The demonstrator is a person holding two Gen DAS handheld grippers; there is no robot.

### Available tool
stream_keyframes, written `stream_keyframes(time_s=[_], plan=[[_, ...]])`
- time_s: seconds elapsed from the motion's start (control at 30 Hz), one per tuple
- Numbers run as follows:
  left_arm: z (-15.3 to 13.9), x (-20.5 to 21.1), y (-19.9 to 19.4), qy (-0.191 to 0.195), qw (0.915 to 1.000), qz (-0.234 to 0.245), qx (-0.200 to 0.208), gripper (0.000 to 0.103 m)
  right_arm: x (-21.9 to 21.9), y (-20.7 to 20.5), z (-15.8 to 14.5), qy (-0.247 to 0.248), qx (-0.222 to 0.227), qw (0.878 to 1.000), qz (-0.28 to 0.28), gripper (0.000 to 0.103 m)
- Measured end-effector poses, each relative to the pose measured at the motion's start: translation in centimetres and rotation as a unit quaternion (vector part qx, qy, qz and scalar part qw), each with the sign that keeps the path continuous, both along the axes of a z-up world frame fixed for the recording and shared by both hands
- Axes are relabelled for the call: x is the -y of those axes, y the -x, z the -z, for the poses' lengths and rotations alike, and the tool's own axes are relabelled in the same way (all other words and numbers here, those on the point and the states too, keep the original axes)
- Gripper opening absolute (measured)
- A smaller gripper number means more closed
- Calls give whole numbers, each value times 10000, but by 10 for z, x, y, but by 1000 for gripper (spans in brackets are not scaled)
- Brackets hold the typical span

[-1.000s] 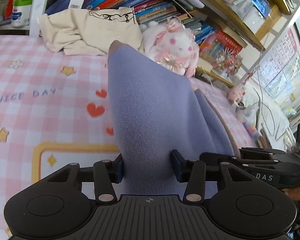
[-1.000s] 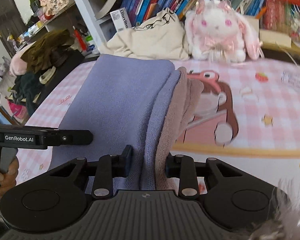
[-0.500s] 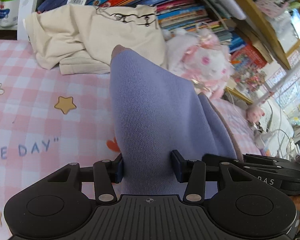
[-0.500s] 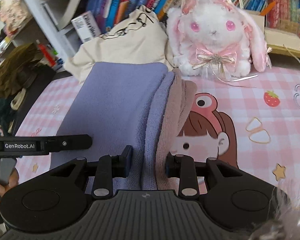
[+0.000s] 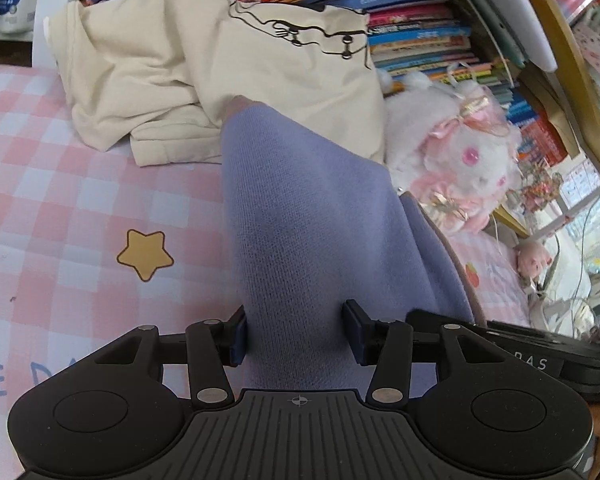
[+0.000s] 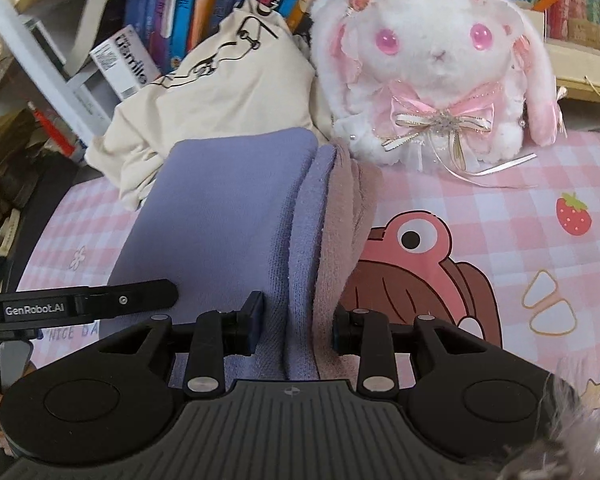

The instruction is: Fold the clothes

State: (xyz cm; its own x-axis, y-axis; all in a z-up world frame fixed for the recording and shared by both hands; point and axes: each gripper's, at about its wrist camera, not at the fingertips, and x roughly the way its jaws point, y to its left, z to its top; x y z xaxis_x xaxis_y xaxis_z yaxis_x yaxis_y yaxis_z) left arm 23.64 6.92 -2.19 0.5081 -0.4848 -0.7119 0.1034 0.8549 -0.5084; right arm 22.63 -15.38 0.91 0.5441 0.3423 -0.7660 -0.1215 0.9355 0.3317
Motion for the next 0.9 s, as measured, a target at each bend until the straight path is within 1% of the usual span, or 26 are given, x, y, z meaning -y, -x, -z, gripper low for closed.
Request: stream_keyframes(time_s=[0.13,0.17,0.23,0.3,0.33,0.37,0.43,0.47,0.53,0.67,0.7,0.73,0.83,0.9], plan=[[3,2,-4,-46,9999,-118,-30,58,3,-6,8,-78,-25,9999,126,38],[2,3,-4,-112,9998,-162,-15,61,4,-6,7,-96,-15,9998,147,40],[-4,7,1,-324,9993,-161,94,64,7,-5,6,-134,12,9997,186,44],[-13,10,8,-604,9976,-148,310,67,12,3,1,-197,128,9995,229,47],[-17,10,14,-660,9968,-176,422,69,16,8,-3,-238,216,9991,259,52],[-21,8,21,-636,9963,-246,530,75,20,14,-7,-285,325,9987,284,55],[-29,3,37,-537,9950,-400,745,80,26,29,-15,-329,542,9974,336,64],[-31,2,48,-493,9940,-488,850,85,28,37,-18,-305,635,9969,345,67],[-35,0,65,-532,9921,-615,956,86,30,53,-24,-166,800,9961,342,72],[-34,6,100,-769,9890,-772,1003,86,26,90,-27,256,1041,9939,269,82],[-34,8,109,-833,9880,-800,1026,86,24,100,-28,364,1097,9930,248,82],[-33,11,118,-917,9867,-829,1060,86,23,109,-28,472,1153,9919,227,83],[-31,24,141,-1327,9806,-880,1140,87,18,137,-29,805,1320,9878,164,89],[-32,34,156,-1575,9769,-811,1193,90,14,152,-27,1037,1383,9849,134,90]])
